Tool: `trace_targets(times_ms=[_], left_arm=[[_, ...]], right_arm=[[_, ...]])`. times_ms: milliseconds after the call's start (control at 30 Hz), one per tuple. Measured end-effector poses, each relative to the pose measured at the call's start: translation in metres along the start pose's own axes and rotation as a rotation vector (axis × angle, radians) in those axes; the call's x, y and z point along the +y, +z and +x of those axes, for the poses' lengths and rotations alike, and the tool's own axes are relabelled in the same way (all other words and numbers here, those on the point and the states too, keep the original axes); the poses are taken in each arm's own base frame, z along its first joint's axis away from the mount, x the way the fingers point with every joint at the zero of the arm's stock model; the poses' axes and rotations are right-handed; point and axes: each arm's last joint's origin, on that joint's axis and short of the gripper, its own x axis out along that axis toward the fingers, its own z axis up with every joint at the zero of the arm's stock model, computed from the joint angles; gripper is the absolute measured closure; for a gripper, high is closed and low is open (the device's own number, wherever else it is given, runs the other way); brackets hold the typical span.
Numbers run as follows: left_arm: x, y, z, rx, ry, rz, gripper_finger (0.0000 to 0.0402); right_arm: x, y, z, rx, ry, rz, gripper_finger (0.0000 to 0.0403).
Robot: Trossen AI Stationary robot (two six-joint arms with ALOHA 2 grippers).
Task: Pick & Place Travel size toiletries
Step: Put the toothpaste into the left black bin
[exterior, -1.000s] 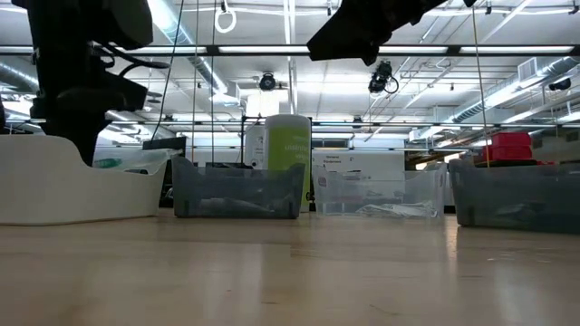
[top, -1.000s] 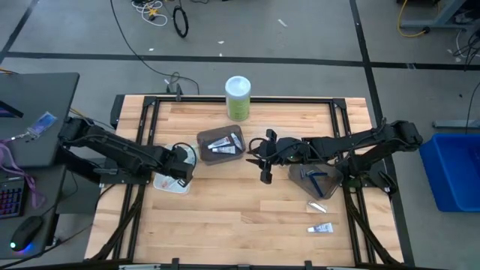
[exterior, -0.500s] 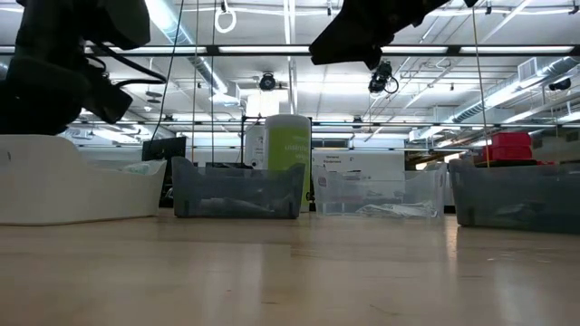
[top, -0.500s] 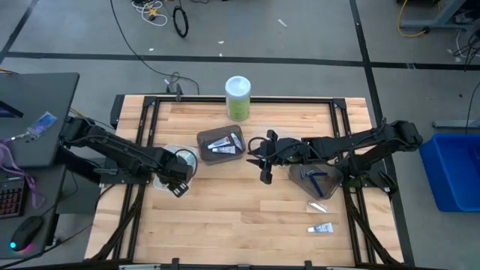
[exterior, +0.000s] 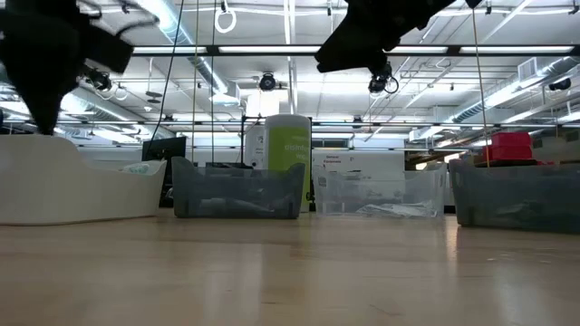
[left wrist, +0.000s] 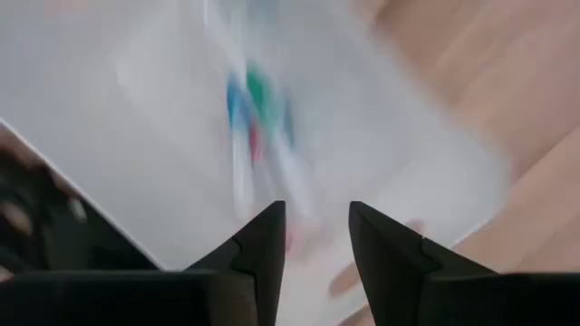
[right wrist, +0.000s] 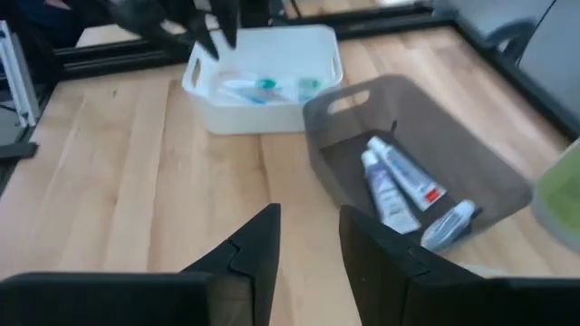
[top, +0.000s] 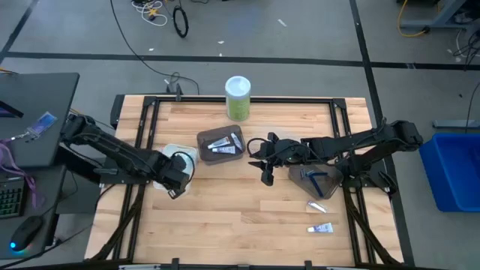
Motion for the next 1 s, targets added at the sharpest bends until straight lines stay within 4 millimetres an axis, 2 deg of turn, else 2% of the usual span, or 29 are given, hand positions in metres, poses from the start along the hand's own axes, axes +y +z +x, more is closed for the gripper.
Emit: trace_targets(times_ms=[133,267,367,500,667,800,900,1000], left_arm=[[-0.015,0.005,-0.023,-0.279,-0.003,0.06,0.0271],[-0.04,0.016,-0.037,-0.62,-0.094,0.197,0.0272],[-0.057,0.023,-0.049,-0.788,-0.17,0.341,0.027],[-0.069,0.03,-0.063,-0.942,-0.229,0.465,0.0269],[-0.073,0.036,-0.071,-1.035,-0.235,0.502,0.0272],[-0.071,0.038,-0.07,-1.031,-0.234,0.48,0.0273],[-0.07,0.041,-0.07,-1.03,-0.236,0.458,0.0274],[-0.068,0.044,-0.07,-1.028,-0.241,0.424,0.0274]], right_arm=[[0.001,-0.002,0.0,0.031,0.043,-0.009,0.0281],[0.007,-0.007,0.003,0.055,0.166,-0.044,0.028],[0.019,-0.02,0.006,0.12,0.29,-0.06,0.0273],[0.043,-0.029,0.0,0.171,0.404,-0.051,0.0257],[0.085,-0.023,-0.017,0.051,0.511,-0.078,0.0245],[0.117,-0.018,-0.038,-0.034,0.456,-0.179,0.0245],[0.136,-0.03,-0.041,-0.018,0.355,-0.316,0.0245],[0.145,-0.045,-0.033,0.082,0.352,-0.351,0.0245]])
